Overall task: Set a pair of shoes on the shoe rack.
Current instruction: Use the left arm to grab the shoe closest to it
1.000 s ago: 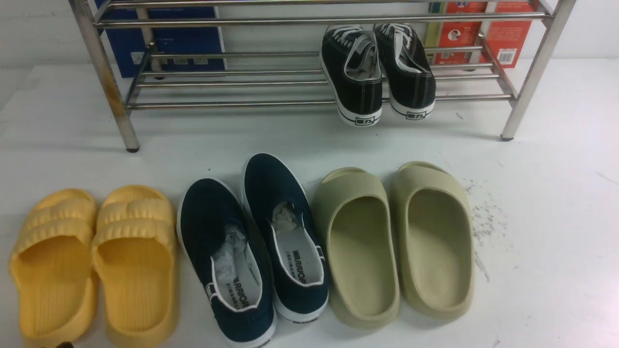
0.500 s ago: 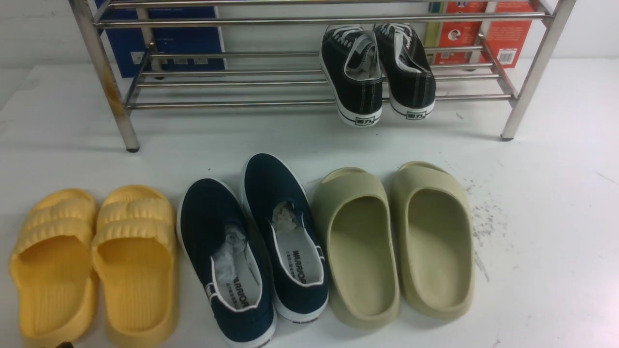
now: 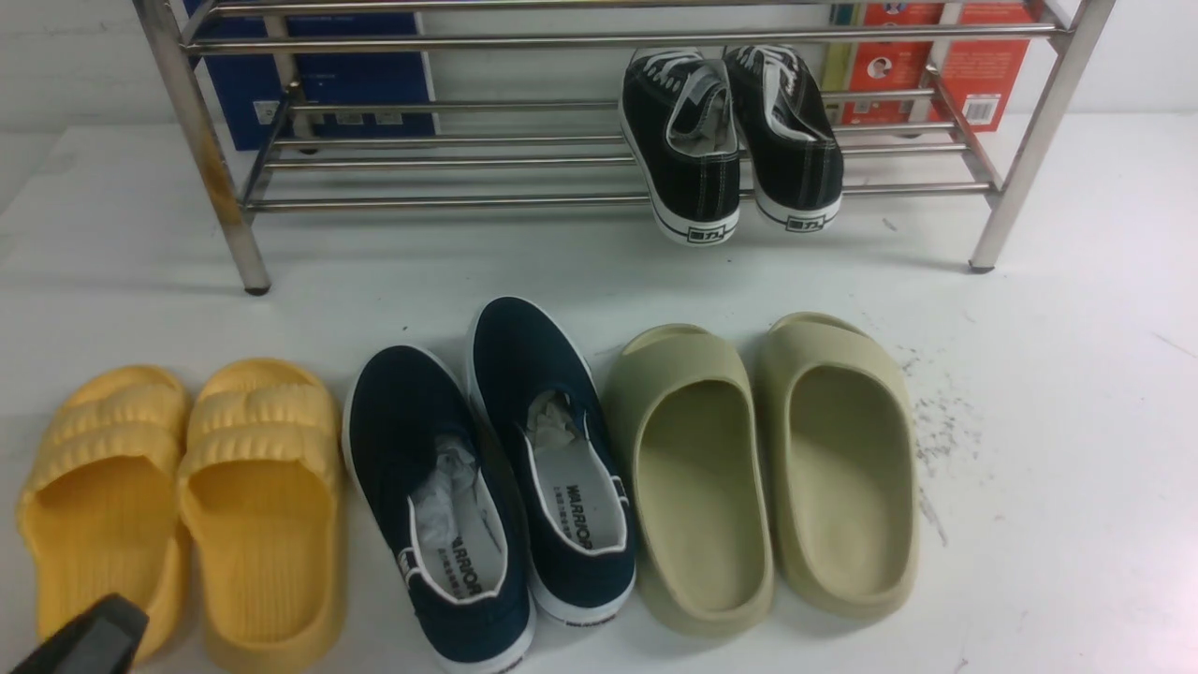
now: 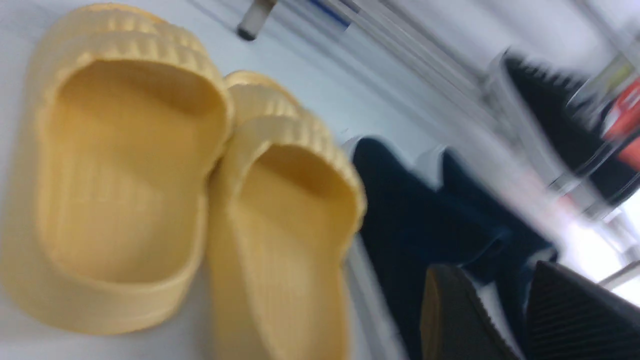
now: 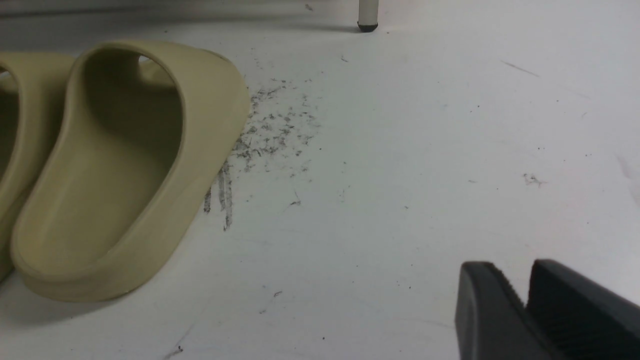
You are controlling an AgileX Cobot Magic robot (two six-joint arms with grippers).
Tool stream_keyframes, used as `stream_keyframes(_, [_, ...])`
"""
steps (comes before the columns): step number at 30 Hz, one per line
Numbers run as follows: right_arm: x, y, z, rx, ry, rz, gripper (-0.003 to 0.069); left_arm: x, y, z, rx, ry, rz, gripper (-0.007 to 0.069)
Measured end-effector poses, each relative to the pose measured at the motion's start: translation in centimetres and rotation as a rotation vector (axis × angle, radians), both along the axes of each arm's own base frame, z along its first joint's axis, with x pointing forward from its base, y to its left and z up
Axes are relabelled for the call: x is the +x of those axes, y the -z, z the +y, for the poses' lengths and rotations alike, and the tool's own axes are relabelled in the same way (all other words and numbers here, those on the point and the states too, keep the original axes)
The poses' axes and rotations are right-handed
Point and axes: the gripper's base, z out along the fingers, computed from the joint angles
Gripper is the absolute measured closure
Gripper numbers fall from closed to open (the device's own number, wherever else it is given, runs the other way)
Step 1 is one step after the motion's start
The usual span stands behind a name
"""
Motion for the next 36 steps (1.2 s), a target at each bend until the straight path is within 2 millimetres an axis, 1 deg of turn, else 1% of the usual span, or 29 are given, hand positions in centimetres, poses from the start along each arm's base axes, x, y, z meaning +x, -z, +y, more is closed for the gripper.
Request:
stream_keyframes(2, [0.0, 0.0, 0.0, 0.0, 0.0, 0.0, 0.0489, 0.1, -0.6, 0.1, -0.196, -0.027, -0.05, 0.0386])
stream_keyframes(4, [0.0, 0.0, 0.0, 0.0, 0.0, 0.0, 0.0484, 0.1, -1.1, 0.4, -0.296, -0.052, -0.093, 0.0386])
stream_keyframes(6, [0.0, 0.0, 0.0, 0.0, 0.0, 0.0, 0.048, 0.1, -1.3, 0.6, -0.329, -0.07, -0.121, 0.0393])
stream_keyframes(9, [0.0, 0.0, 0.0, 0.0, 0.0, 0.0, 0.0475, -0.2, -2.2, 0.0, -0.34, -0.013, -0.086, 0.0474])
stream_keyframes(11, [0.0, 0.0, 0.0, 0.0, 0.0, 0.0, 0.0473, -0.6, -4.2, -0.8, -0.277, 0.074, -0.036, 0.0559])
stream_keyframes(12, [0.0, 0.0, 0.0, 0.0, 0.0, 0.0, 0.0472, -0.6, -4.5, -0.8, -0.277, 0.075, -0.041, 0.0559])
stream_keyframes(13, [0.0, 0.0, 0.0, 0.0, 0.0, 0.0, 0.047, -0.7, -6.1, -1.3, -0.209, 0.127, 0.017, 0.0611])
stream_keyframes(14, [0.0, 0.0, 0.0, 0.0, 0.0, 0.0, 0.0468, -0.7, -7.6, -1.7, -0.129, 0.176, 0.085, 0.0638])
stream_keyframes(15, [0.0, 0.0, 0.0, 0.0, 0.0, 0.0, 0.0466, -0.4, -8.5, -2.0, -0.071, 0.214, 0.166, 0.0638])
stream_keyframes(16, [0.0, 0.0, 0.0, 0.0, 0.0, 0.0, 0.0465, -0.2, -8.4, -2.0, -0.064, 0.211, 0.179, 0.0638])
stream_keyframes(17, [0.0, 0.0, 0.0, 0.0, 0.0, 0.0, 0.0461, 0.3, -10.1, -2.2, 0.025, 0.26, 0.301, 0.0638])
stream_keyframes(18, [0.0, 0.0, 0.0, 0.0, 0.0, 0.0, 0.0461, 0.5, -10.3, -2.2, 0.033, 0.263, 0.316, 0.0638])
stream_keyframes(19, [0.0, 0.0, 0.0, 0.0, 0.0, 0.0, 0.0459, 1.4, -11.3, -2.2, 0.094, 0.287, 0.425, 0.0638])
stream_keyframes(20, [0.0, 0.0, 0.0, 0.0, 0.0, 0.0, 0.0457, 2.3, -11.7, -2.2, 0.125, 0.298, 0.498, 0.0638])
stream_keyframes(21, [0.0, 0.0, 0.0, 0.0, 0.0, 0.0, 0.0455, 3.7, -12.1, -2.0, 0.179, 0.309, 0.594, 0.0638])
stream_keyframes(22, [0.0, 0.0, 0.0, 0.0, 0.0, 0.0, 0.0454, 4.2, -12.7, -2.0, 0.215, 0.318, 0.627, 0.0638])
stream_keyframes(23, [0.0, 0.0, 0.0, 0.0, 0.0, 0.0, 0.0452, 5.7, -12.7, -1.8, 0.261, 0.332, 0.702, 0.0638])
stream_keyframes(25, [0.0, 0.0, 0.0, 0.0, 0.0, 0.0, 0.045, 6.8, -12.7, -1.7, 0.293, 0.342, 0.746, 0.0638])
stream_keyframes(26, [0.0, 0.0, 0.0, 0.0, 0.0, 0.0, 0.0448, 8.2, -12.6, -1.9, 0.324, 0.361, 0.782, 0.0638])
stream_keyframes(27, [0.0, 0.0, 0.0, 0.0, 0.0, 0.0, 0.0446, 9.6, -12.1, -2.2, 0.355, 0.388, 0.825, 0.0638])
stream_keyframes(29, [0.0, 0.0, 0.0, 0.0, 0.0, 0.0, 0.0443, 10.8, -11.5, -2.6, 0.385, 0.411, 0.86, 0.0638])
stream_keyframes(30, [0.0, 0.0, 0.0, 0.0, 0.0, 0.0, 0.0442, 11.9, -10.8, -3.6, 0.428, 0.455, 0.89, 0.0638])
stream_keyframes(31, [0.0, 0.0, 0.0, 0.0, 0.0, 0.0, 0.0442, 12.2, -10.6, -3.7, 0.432, 0.462, 0.903, 0.0638])
stream_keyframes(33, [0.0, 0.0, 0.0, 0.0, 0.0, 0.0, 0.044, 13.2, -9.6, -6.4, 0.456, 0.525, 0.94, 0.0638])
stream_keyframes(34, [0.0, 0.0, 0.0, 0.0, 0.0, 0.0, 0.0439, 13.2, -9.5, -6.6, 0.461, 0.534, 0.939, 0.0638])
stream_keyframes(35, [0.0, 0.0, 0.0, 0.0, 0.0, 0.0, 0.0437, 13.1, -9.0, -8.5, 0.449, 0.557, 0.948, 0.0638])
stream_keyframes(36, [0.0, 0.0, 0.0, 0.0, 0.0, 0.0, 0.0435, 13.0, -8.8, -9.4, 0.44, 0.564, 0.958, 0.0638])
